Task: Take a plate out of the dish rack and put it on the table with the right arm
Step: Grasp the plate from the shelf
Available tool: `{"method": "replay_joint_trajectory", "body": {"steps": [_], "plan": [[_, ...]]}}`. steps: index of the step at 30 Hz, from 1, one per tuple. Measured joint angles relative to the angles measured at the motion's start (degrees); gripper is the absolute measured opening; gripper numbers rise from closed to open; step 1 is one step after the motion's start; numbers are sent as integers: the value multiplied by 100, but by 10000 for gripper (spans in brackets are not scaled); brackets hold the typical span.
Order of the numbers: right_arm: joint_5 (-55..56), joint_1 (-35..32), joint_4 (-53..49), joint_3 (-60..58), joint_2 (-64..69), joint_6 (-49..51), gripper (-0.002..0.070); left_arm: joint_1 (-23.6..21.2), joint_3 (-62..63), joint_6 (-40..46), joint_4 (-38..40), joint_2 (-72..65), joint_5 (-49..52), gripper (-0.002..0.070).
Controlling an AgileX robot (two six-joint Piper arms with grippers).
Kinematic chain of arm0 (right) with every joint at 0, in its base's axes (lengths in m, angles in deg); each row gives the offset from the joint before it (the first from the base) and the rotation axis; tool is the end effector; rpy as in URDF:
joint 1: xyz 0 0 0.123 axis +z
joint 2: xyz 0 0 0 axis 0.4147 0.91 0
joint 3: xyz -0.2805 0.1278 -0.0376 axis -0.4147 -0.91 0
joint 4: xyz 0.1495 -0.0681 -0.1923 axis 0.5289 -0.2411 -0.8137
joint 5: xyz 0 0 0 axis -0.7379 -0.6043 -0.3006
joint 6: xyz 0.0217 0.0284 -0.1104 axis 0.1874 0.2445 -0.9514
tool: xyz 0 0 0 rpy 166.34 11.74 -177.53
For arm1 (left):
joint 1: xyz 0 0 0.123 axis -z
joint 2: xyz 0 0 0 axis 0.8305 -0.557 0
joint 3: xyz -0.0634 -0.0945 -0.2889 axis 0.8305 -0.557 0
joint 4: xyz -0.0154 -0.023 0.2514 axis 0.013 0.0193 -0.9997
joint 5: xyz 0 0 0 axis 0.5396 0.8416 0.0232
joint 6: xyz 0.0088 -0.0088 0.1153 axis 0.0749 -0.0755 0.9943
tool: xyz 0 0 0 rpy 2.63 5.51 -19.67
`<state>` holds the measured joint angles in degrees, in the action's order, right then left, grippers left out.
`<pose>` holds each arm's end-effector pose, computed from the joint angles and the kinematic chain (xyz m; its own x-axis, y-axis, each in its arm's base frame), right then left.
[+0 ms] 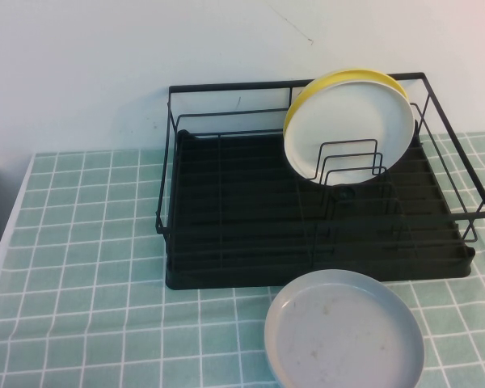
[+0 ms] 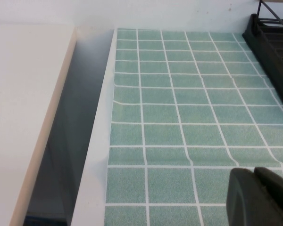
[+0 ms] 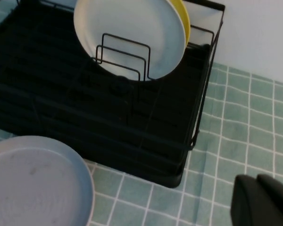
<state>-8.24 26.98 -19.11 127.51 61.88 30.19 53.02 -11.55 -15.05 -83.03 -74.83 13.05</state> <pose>0.1611 0.0237 0.3867 -0.4675 -0.2765 -0.8396 -0.2960 0.9439 -0.1460 0.0531 -0.0009 0.1726 -0.2362 -0.1475 -0.9605 -0.0550 0.9889 -0.1383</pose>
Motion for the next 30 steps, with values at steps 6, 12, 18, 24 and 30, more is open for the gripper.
{"method": "replay_joint_trajectory", "body": {"steps": [6,12,18,24,30], "plan": [[310,0,708,815,1551,-1325,-2,0,0,0,0,0,0,-4],[561,0,1782,1466,2753,-2975,-2,0,0,0,0,0,0,-4],[613,11,2244,1939,3733,-4290,4,0,0,0,0,0,0,-4],[577,23,2269,2441,4551,-4985,116,0,0,0,0,0,0,-4],[647,277,2269,2845,5180,-5867,321,0,0,0,0,0,0,-4]]}}
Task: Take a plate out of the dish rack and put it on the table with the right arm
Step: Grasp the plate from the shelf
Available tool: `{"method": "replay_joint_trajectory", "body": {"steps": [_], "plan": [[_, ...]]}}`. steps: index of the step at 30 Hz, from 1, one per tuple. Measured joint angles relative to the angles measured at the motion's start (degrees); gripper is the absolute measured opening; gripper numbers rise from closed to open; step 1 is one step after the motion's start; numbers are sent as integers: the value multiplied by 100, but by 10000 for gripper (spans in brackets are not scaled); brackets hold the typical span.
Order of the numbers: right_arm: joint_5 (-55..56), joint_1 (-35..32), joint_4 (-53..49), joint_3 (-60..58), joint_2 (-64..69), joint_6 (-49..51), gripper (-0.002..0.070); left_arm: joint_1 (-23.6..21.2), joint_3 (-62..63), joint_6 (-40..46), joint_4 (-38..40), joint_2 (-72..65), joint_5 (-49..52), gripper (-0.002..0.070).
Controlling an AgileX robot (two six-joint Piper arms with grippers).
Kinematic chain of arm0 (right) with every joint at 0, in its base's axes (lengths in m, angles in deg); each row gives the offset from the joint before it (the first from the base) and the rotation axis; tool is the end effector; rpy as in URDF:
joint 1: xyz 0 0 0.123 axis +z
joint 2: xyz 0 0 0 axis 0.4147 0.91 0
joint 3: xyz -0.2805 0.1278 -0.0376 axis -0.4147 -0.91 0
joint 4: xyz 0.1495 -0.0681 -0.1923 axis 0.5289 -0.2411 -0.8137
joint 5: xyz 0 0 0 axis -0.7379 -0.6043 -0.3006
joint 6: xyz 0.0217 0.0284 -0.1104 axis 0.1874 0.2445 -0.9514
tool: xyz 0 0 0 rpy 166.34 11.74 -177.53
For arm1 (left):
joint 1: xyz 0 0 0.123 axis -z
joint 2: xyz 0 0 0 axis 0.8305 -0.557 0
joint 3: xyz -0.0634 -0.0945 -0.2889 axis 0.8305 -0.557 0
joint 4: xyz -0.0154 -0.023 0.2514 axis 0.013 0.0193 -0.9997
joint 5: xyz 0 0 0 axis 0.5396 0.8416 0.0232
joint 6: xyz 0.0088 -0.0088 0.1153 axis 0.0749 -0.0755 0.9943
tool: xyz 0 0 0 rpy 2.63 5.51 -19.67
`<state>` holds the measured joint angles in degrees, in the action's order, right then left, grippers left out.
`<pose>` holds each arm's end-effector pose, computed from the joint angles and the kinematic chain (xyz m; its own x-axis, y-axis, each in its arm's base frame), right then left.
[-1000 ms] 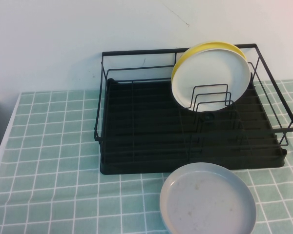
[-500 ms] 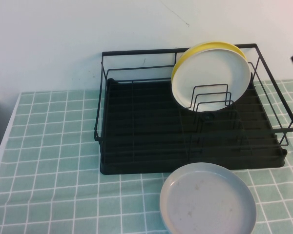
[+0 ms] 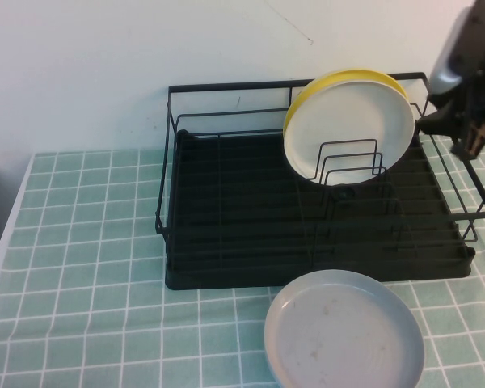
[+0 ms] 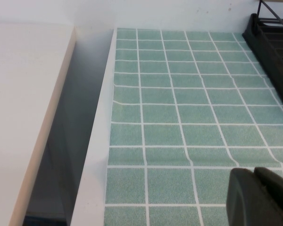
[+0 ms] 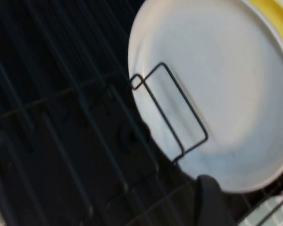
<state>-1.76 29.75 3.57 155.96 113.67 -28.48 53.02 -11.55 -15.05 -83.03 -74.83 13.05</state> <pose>0.4129 0.0781 0.3128 -0.1452 -0.7716 -0.6193 -0.7554 0.4908 -0.4343 0.0531 -0.0009 0.1726 -0.2362 -0.1475 -0.9605 -0.0550 0.9889 -0.1383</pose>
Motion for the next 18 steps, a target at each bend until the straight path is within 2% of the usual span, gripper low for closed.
{"method": "replay_joint_trajectory", "body": {"steps": [5,18], "plan": [[538,274,2,363,524,-210,357,0,0,0,0,0,0,-4],[877,338,25,1516,1552,-230,360,0,0,0,0,0,0,-4]]}}
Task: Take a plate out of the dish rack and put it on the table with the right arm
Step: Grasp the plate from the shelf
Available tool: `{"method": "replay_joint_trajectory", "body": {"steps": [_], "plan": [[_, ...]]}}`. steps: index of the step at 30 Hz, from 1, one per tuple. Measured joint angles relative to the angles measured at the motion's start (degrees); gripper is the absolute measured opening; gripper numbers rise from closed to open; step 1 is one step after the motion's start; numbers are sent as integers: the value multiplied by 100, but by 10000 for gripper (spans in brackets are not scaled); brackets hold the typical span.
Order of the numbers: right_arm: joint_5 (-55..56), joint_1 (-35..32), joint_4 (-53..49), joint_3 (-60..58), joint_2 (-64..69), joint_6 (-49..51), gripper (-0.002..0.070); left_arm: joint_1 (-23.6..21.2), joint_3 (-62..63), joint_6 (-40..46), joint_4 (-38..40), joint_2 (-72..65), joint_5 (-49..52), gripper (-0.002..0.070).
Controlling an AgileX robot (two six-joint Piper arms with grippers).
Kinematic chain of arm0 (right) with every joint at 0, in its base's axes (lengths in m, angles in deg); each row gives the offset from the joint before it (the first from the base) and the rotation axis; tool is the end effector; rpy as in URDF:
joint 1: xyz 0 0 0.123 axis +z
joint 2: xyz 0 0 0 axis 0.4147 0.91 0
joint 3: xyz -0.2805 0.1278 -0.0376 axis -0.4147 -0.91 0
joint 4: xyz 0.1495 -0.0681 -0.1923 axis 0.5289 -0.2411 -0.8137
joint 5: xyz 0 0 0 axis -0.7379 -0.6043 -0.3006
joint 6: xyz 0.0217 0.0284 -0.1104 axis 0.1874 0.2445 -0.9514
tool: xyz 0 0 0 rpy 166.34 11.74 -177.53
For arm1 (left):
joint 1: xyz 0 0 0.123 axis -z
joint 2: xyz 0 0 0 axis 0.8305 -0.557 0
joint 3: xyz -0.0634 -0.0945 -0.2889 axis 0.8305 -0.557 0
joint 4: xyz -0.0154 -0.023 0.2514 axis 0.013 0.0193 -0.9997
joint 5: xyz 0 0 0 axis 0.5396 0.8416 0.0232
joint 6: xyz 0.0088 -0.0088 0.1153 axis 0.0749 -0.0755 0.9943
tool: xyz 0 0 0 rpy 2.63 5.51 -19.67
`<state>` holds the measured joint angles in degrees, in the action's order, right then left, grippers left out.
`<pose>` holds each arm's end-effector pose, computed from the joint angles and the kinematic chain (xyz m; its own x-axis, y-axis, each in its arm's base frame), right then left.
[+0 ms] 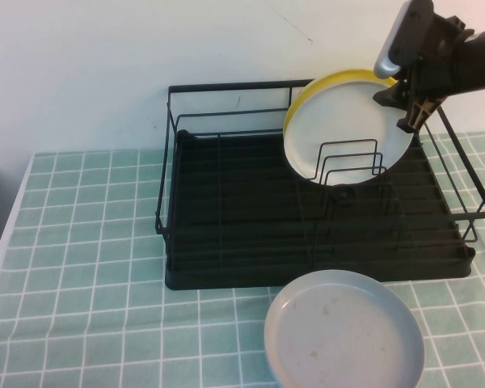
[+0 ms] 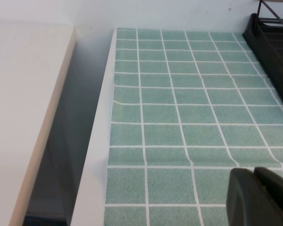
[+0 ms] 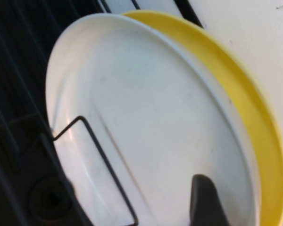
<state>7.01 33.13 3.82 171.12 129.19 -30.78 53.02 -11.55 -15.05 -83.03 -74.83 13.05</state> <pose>0.4956 0.1073 0.2860 -0.0634 -0.7882 -0.6122 -0.6872 0.4793 -0.5459 0.0531 -0.0009 0.1726 -0.2362 -0.1475 -0.9605 -0.0550 0.9889 -0.1383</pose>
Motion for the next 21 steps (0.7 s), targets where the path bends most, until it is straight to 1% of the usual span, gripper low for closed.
{"method": "replay_joint_trajectory", "body": {"steps": [10,12,13,15,17,18,19,21], "plan": [[15,0,0,254,463,0,360,0,0,0,0,0,0,-4],[27,9,0,262,474,0,347,0,0,0,0,0,0,-4],[38,9,0,262,474,0,324,0,0,0,0,0,0,-4],[60,9,0,275,474,-10,248,0,0,0,0,0,0,-4],[60,9,0,288,474,-10,127,0,0,0,0,0,0,-4],[75,9,0,288,474,-22,92,0,0,0,0,0,0,-4],[115,9,0,288,474,-46,68,0,0,0,0,0,0,-4],[127,9,0,288,474,-56,64,0,0,0,0,0,0,-4]]}}
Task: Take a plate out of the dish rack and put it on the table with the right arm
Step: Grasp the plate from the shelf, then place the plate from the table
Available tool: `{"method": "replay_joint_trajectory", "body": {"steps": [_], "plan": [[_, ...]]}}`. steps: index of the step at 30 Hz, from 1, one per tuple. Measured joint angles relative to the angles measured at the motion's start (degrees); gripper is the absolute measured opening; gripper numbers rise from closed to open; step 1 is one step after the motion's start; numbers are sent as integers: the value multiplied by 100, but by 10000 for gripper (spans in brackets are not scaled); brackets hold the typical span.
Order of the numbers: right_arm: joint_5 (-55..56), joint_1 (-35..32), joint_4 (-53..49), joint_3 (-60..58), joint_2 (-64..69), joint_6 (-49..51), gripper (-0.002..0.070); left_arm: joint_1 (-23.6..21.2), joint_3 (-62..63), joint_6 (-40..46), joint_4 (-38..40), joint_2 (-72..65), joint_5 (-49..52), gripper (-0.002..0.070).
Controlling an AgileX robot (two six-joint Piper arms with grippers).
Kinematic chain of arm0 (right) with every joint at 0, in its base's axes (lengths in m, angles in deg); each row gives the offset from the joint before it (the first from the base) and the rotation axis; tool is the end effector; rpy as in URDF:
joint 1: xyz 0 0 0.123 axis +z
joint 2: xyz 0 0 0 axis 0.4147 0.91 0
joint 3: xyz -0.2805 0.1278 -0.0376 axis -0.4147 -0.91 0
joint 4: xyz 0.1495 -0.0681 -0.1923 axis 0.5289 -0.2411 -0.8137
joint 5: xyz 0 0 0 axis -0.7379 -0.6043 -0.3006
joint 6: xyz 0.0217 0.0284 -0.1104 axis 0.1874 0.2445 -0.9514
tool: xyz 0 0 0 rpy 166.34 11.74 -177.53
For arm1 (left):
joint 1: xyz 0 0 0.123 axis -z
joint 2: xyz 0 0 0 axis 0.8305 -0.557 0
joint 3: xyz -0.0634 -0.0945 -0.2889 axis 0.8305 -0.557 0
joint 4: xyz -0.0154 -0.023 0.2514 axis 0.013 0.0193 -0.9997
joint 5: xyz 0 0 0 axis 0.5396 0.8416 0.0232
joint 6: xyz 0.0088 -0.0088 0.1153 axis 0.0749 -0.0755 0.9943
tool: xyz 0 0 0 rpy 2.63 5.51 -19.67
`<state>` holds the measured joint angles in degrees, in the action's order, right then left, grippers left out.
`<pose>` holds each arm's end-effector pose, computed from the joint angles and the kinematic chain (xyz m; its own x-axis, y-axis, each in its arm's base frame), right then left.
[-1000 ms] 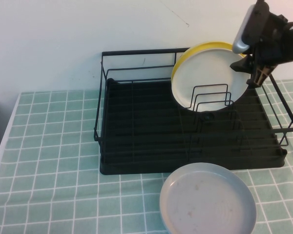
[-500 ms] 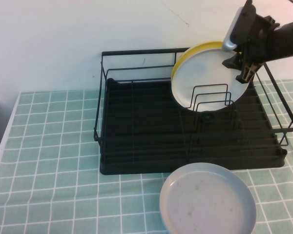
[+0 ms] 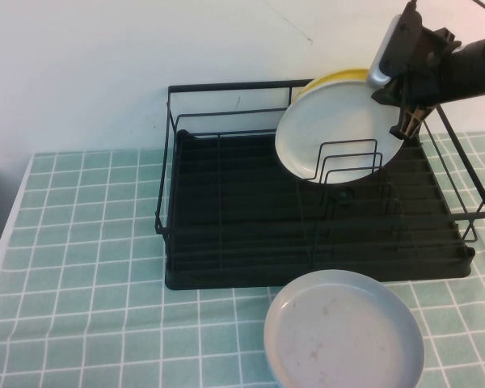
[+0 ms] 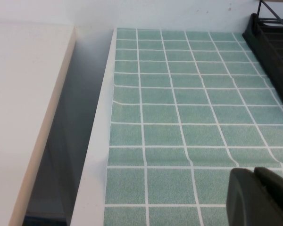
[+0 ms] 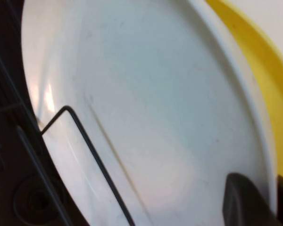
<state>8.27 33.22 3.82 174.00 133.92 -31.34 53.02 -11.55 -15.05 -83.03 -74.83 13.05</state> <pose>0.5147 0.1097 0.2620 -0.0735 -0.7952 -0.6019 -0.6903 0.4762 -0.5448 0.0531 -0.0009 0.1726 -0.2362 -0.1475 -0.9605 -0.0550 0.9889 -0.1383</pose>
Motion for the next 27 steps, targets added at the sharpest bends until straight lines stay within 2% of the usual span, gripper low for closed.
{"method": "replay_joint_trajectory", "body": {"steps": [9,19,24,27], "plan": [[-117,0,0,214,-78,-31,64,0,0,0,0,0,0,-4],[-329,0,0,465,-897,-31,62,0,0,0,0,0,0,-4],[-502,0,0,465,-1506,364,62,0,0,0,0,0,0,-4],[-612,0,-166,465,-2016,1005,62,0,0,0,0,0,0,-4]]}}
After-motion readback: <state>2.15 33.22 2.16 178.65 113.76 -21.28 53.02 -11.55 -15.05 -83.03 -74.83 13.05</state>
